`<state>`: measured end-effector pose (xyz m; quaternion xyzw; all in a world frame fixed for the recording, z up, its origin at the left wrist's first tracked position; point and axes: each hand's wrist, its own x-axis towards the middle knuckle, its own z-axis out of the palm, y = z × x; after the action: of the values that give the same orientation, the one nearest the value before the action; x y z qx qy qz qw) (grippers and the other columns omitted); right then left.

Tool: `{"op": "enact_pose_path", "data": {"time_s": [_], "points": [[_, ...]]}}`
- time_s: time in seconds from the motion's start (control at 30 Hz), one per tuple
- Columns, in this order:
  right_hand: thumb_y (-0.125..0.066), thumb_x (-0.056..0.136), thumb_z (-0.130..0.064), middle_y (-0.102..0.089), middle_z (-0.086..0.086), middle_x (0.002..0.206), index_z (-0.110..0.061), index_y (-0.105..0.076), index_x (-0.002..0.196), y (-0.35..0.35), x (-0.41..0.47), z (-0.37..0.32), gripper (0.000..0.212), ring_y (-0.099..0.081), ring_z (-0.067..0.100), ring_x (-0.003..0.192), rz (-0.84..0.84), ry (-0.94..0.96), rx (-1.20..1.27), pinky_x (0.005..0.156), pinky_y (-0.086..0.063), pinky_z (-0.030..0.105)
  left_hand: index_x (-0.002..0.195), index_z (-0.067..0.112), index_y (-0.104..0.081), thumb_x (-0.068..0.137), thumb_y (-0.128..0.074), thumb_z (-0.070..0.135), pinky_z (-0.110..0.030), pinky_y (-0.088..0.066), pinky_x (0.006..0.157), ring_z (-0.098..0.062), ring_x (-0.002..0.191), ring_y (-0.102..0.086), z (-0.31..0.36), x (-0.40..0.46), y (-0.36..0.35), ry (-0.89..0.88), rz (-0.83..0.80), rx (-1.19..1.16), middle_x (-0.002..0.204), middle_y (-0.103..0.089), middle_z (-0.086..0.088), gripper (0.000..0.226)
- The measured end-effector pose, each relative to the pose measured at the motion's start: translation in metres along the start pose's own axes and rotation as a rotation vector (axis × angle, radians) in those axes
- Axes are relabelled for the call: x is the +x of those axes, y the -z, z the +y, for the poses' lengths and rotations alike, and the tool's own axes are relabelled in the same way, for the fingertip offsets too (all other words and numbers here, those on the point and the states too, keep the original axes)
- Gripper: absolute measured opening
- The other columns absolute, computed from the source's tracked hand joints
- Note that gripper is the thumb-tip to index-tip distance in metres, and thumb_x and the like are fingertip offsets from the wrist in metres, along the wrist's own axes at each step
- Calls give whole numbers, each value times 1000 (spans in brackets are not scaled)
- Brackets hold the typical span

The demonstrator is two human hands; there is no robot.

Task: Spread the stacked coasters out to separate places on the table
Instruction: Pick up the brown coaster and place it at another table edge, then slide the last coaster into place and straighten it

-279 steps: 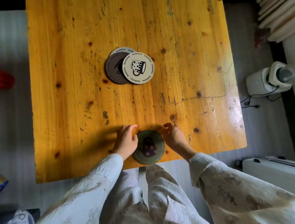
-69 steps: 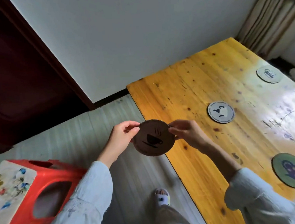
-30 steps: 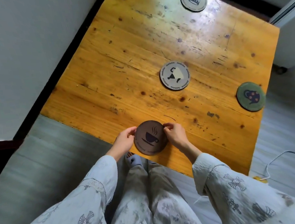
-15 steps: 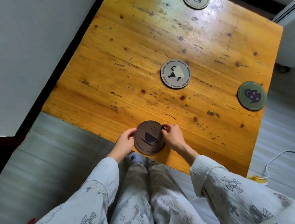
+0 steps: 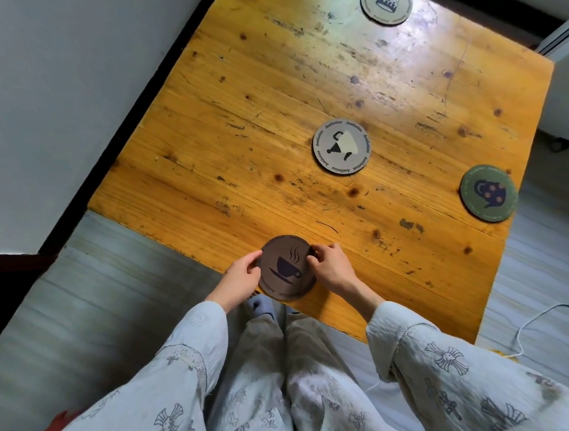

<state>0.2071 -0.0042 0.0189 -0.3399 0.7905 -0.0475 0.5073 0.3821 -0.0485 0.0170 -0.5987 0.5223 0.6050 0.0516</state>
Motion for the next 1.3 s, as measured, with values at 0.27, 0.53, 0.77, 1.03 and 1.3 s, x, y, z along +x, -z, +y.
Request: {"op": "enact_pose_path", "data": {"time_s": [0.27,0.53,0.77,1.03,1.3], "points": [[-43,96,-24,-56,17,133,-6,-49,129,22,-6,-15,38,-55,31,117,-21,88,5,99,-45,39,137,19,-34,93,-42,18,-37,-34,105,-22,129,-40,11,-9,17,13,27,92,143,-42,-8,45],[-43,97,-24,-66,17,118,-5,-58,118,21,-31,-103,33,-62,29,104,-130,334,14,88,-48,34,122,16,-52,91,-46,14,-32,-38,100,-20,116,-50,9,-52,82,-88,282,-120,126,-55,-10,32],[-42,97,-23,-69,16,111,-3,-60,114,-12,-44,-204,32,-65,32,99,-175,492,-55,92,-51,45,114,25,-57,90,-47,18,-40,-45,93,-22,107,-57,-15,-71,171,-135,422,-210,122,-60,-5,27],[-43,97,-21,-69,20,108,-2,-60,113,-85,-32,-319,30,-66,32,95,-114,457,49,63,-45,21,114,14,-59,90,-47,12,-35,-44,93,-25,101,-60,-57,-66,311,-193,403,-96,115,-63,-10,27],[-44,96,-20,-69,19,110,-2,-59,116,-120,-23,-392,31,-63,20,84,-25,388,164,62,-44,16,109,14,-60,89,-48,11,-41,-46,97,-24,95,-61,-50,-38,423,-302,326,54,111,-66,-11,24]]}}
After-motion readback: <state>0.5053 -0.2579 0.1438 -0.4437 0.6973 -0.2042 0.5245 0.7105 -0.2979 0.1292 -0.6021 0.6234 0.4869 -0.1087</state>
